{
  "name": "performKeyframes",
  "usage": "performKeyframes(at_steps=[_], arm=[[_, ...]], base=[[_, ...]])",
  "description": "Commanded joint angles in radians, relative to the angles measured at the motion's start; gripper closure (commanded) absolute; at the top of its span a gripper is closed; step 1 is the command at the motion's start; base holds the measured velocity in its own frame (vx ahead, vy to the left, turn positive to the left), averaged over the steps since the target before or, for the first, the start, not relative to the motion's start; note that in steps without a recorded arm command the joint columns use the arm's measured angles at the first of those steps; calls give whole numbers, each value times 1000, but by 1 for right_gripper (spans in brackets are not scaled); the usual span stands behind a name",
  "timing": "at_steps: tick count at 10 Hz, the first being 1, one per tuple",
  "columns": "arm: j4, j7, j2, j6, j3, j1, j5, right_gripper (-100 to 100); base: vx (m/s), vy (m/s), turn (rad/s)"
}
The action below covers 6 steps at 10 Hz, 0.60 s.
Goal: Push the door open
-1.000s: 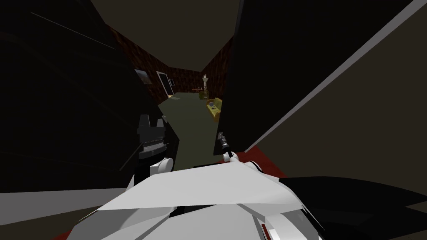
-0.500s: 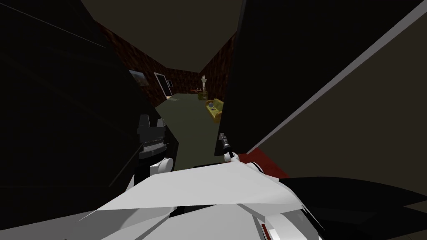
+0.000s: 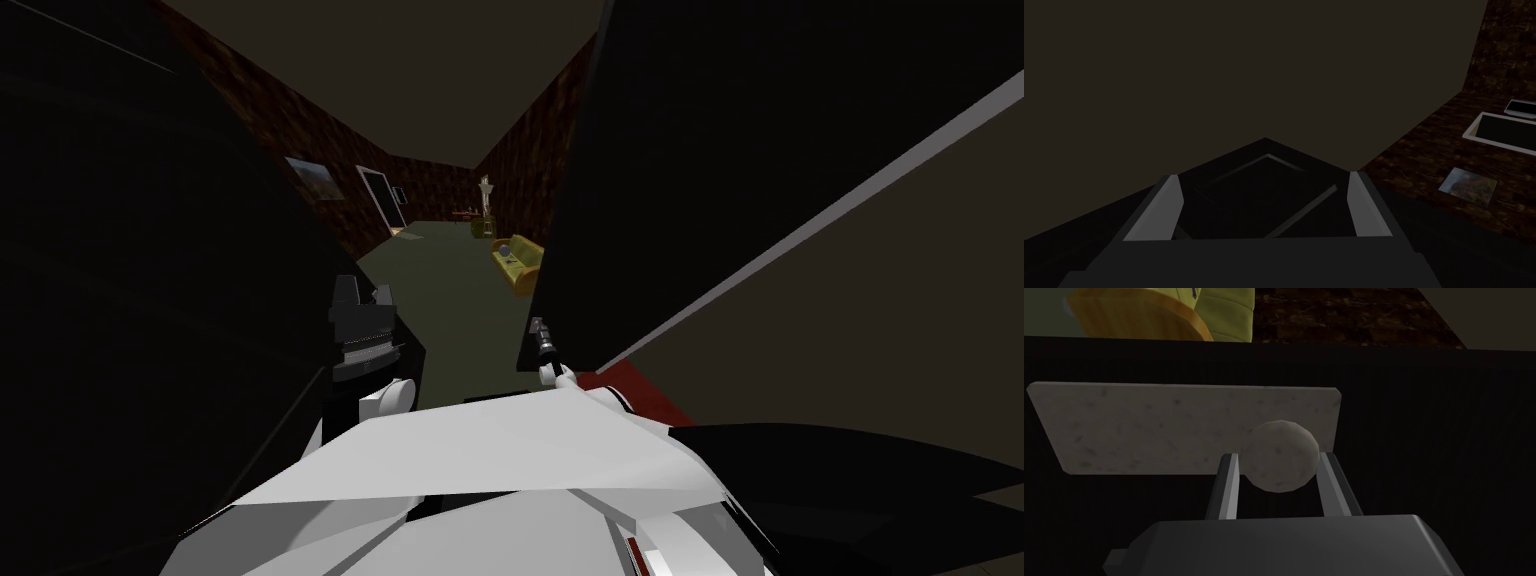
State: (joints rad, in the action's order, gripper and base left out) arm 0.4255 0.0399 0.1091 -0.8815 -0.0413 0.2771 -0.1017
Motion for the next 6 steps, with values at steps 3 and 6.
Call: performKeyframes(at_steps=[3, 6], arm=[[32, -15, 6, 21, -26, -21, -14, 100], [31, -22, 8, 22, -43, -22, -24, 100]], base=[[85, 47, -39], [94, 55, -38]])
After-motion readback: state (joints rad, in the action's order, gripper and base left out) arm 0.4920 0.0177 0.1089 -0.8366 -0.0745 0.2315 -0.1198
